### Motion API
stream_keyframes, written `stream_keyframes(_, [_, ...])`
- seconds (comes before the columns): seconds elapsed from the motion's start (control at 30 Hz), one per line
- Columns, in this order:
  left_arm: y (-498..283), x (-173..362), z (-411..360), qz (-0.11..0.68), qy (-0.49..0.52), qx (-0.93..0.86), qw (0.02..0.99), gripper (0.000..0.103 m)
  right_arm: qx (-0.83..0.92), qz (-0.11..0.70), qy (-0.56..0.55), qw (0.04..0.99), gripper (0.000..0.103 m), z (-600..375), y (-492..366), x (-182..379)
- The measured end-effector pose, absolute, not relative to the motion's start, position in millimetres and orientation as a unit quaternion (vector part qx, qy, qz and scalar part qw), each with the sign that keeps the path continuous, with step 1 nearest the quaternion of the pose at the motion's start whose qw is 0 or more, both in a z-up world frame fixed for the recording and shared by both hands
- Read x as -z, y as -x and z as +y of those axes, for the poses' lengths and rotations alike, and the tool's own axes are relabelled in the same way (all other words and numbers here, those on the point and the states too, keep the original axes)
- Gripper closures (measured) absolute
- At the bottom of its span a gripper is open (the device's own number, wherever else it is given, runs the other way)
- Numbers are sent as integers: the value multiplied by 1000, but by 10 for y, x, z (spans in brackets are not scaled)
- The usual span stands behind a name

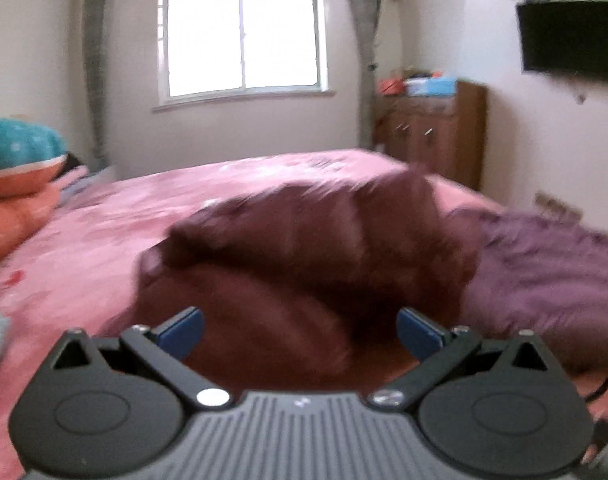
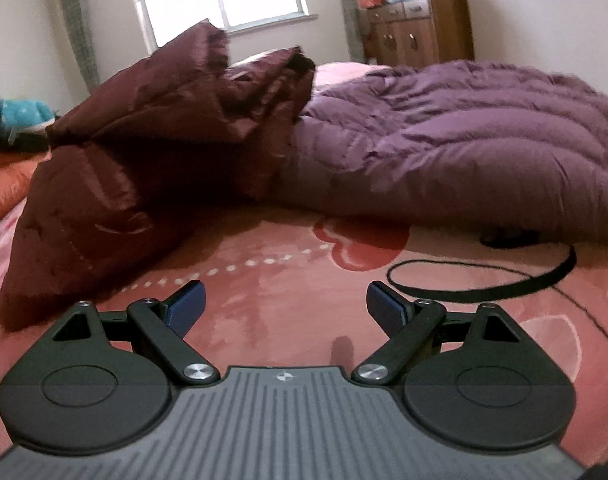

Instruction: Fold large clothes

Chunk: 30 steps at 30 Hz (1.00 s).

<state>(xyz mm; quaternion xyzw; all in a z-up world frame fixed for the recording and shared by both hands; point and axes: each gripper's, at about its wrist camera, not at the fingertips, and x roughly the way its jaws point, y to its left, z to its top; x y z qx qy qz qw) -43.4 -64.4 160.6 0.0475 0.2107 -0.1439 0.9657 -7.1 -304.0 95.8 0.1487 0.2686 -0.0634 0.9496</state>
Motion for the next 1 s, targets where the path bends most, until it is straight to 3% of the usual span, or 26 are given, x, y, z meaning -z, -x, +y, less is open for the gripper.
stream_keyframes(0.17, [129,-1780,-1060,200,-30,180,963,1,69,270,-180,944,0,-3211,47,-921])
stream_keyframes(0.4, [-190,-1850,-1659,177,-86,207,958,1,72,276,-209,935,0,-3343,-38,-859])
stream_keyframes(0.63, [-664,-1706,-1956,206,-135,181,952,4,74,282,-233,928,0,-3449,-79,-827])
stream_keyframes(0.7, [-766,-1661,-1963,220,-133,174,951,14,75,286,-240,925,0,-3488,-98,-804])
stream_keyframes(0.77, [-838,-1627,-1896,241,-117,163,949,42,77,289,-247,922,0,-3521,-111,-788])
stream_keyframes(0.87, [-898,-1576,-1777,268,-74,167,946,66,80,291,-258,918,0,-3569,-126,-771])
stream_keyframes(1.0, [-778,-1551,-1638,268,-60,163,948,80,81,291,-265,916,0,-3609,-136,-751])
